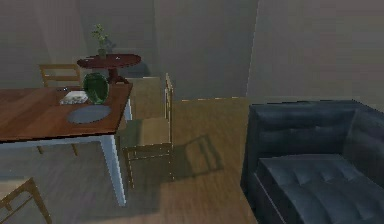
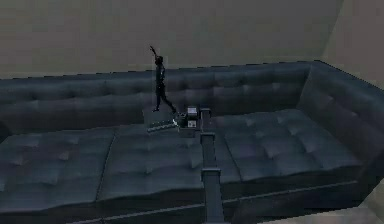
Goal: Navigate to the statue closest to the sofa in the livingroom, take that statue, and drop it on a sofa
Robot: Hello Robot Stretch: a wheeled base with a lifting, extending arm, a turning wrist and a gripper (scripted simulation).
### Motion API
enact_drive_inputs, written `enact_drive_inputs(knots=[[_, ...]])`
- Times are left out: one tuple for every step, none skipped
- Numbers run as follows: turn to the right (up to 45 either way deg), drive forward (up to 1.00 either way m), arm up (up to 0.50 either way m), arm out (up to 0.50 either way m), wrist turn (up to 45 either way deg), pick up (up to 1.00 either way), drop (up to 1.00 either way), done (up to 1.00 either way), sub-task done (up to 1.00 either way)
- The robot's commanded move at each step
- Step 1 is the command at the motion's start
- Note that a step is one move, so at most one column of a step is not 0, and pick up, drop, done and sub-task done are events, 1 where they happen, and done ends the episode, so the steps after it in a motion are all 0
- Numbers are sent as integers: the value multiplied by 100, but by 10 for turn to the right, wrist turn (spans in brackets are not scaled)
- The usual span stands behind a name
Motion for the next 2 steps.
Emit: enact_drive_inputs(knots=[[0, 0, 0, 0, 0, 0, 100, 0, 0], [0, 0, 10, 0, 0, 0, 0, 0, 0]])
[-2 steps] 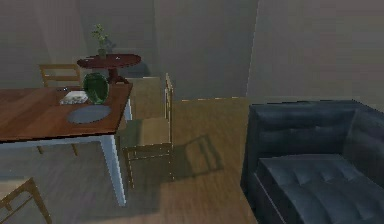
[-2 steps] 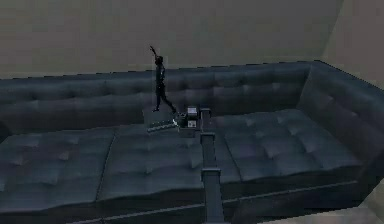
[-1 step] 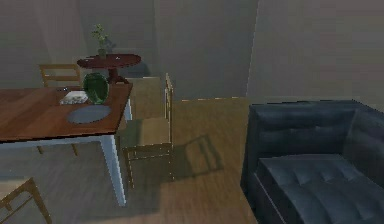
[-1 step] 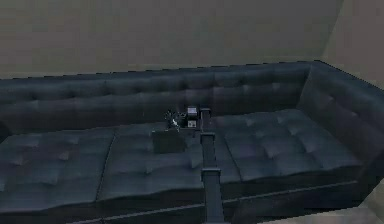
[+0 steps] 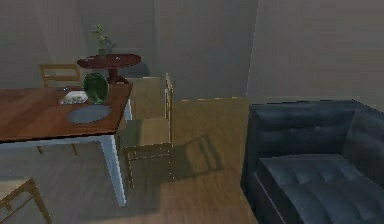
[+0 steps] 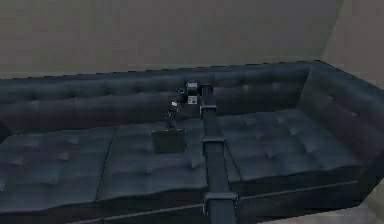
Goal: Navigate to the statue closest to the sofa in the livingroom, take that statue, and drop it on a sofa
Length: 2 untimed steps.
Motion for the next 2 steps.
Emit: enact_drive_inputs(knots=[[0, 0, 0, -8, 0, 0, 0, 0, 0], [0, 0, 0, 0, 0, 0, 0, 100, 0]])
